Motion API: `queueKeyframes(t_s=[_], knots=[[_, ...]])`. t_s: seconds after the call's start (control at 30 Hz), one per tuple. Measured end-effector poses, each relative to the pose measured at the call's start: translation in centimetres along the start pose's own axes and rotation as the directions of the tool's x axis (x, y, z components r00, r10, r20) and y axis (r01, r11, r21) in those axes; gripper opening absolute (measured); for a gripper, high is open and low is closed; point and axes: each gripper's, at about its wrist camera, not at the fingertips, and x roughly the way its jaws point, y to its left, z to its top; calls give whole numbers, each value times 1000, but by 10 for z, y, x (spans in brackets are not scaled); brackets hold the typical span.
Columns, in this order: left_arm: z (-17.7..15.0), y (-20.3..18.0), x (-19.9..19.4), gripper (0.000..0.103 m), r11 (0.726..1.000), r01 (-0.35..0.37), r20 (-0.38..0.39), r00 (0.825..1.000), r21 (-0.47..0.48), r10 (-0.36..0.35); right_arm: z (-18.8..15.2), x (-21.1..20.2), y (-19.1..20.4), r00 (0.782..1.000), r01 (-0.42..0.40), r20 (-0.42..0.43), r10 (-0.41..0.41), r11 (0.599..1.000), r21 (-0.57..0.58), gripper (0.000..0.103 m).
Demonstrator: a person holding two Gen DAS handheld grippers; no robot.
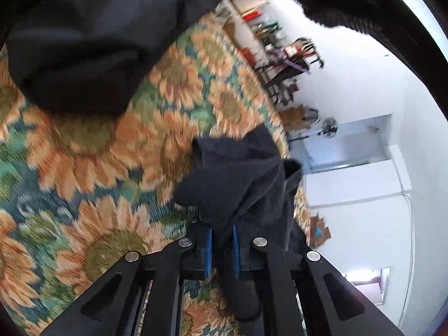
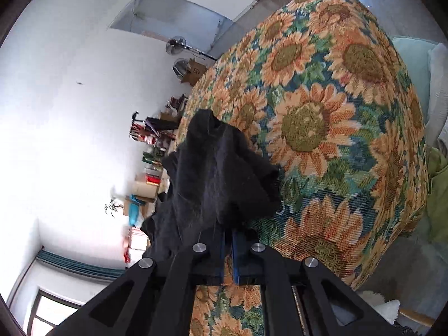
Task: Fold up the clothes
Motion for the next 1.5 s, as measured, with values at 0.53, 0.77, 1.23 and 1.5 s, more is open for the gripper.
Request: queueKeyframes(t_s=[0.53,0.77,1.23,1.5], knots=[[9,-16,5,7,994,-47,23,999,96,45,2,13,8,999,24,22,-24,1000,1,5],[19,3,18,7,999,-41,-24,999,24,42,11,13,7,1000,9,30,-9,1000,7,5],[8,-13,9,42,992,-100,-96,990,74,107,0,15,-3,999,36,17,-36,999,22,32],[-47,-28,6,61,997,-64,-20,998,52,65,-34,28,19,999,47,0,-47,999,-18,48]])
